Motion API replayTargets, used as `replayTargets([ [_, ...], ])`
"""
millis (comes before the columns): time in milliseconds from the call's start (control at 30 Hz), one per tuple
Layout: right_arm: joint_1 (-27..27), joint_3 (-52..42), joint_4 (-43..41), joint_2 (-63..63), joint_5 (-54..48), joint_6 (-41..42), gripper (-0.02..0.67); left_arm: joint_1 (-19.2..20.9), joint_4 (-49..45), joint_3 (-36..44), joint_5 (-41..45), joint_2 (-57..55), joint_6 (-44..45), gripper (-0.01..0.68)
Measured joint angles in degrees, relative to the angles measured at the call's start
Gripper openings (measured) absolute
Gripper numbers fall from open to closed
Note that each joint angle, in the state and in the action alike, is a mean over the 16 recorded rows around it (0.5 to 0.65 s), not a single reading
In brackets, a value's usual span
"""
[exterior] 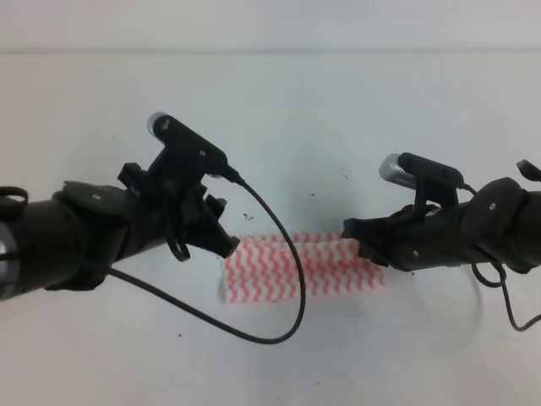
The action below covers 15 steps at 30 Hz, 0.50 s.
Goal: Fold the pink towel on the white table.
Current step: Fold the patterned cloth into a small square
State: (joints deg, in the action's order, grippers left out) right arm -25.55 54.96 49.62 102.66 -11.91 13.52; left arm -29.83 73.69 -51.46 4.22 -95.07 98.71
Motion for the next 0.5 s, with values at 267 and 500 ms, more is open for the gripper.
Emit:
replayTargets([
  [267,0.0,0.0,0.2,0.0,0.5,0.0,-0.017,0.0,2.3,0.0,9.2,-0.8,-0.5,0.044],
  [500,0.1,0.0,0.4,0.1,0.6,0.0,-0.017,0.0,2.7,0.0,14.1,-5.5,-0.6,-0.002],
])
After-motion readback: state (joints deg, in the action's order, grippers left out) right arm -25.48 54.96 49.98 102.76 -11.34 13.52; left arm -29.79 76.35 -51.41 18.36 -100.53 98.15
